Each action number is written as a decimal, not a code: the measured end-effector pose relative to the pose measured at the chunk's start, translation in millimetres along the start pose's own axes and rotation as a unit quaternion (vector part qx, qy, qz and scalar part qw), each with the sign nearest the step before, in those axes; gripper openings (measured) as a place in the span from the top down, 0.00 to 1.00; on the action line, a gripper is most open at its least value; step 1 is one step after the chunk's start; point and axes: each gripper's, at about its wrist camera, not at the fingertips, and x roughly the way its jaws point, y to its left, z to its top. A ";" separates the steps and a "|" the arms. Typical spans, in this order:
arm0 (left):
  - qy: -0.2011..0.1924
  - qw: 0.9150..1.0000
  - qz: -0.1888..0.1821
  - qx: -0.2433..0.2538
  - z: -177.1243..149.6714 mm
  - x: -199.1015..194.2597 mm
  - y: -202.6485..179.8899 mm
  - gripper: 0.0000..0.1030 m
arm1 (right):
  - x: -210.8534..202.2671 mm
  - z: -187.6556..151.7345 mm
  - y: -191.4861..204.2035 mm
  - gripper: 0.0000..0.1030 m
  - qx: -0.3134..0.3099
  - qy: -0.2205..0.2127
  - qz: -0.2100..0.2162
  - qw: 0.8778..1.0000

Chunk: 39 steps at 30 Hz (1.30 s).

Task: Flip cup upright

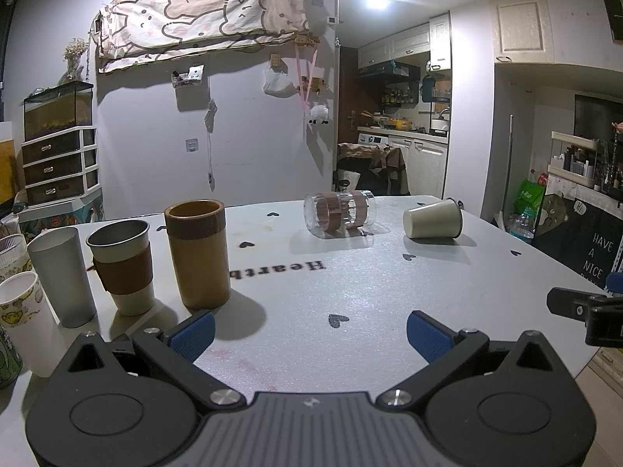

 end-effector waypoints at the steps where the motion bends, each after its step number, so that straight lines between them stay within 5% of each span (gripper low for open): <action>1: 0.000 1.000 0.000 0.000 -0.2 -0.4 -0.8 0.00 | -0.1 0.2 -0.3 0.00 0.000 0.000 0.000 1.000; 20: 0.000 1.000 0.000 -0.001 -0.5 -0.3 -1.5 0.00 | 8.1 -3.3 5.5 0.00 -0.002 -0.002 -0.003 1.000; 27: -0.009 1.000 -0.002 -0.001 -3.5 4.4 11.9 0.00 | 30.0 24.8 0.9 0.00 -0.004 -0.006 0.002 1.000; 35: -0.016 1.000 -0.007 -0.008 -12.1 7.5 26.8 0.00 | 122.4 83.9 -21.5 0.00 0.107 0.040 -0.009 0.993; 39: -0.020 1.000 -0.007 -0.010 -11.1 10.4 38.3 0.00 | 182.9 108.6 -39.7 0.00 0.227 0.078 -0.009 0.971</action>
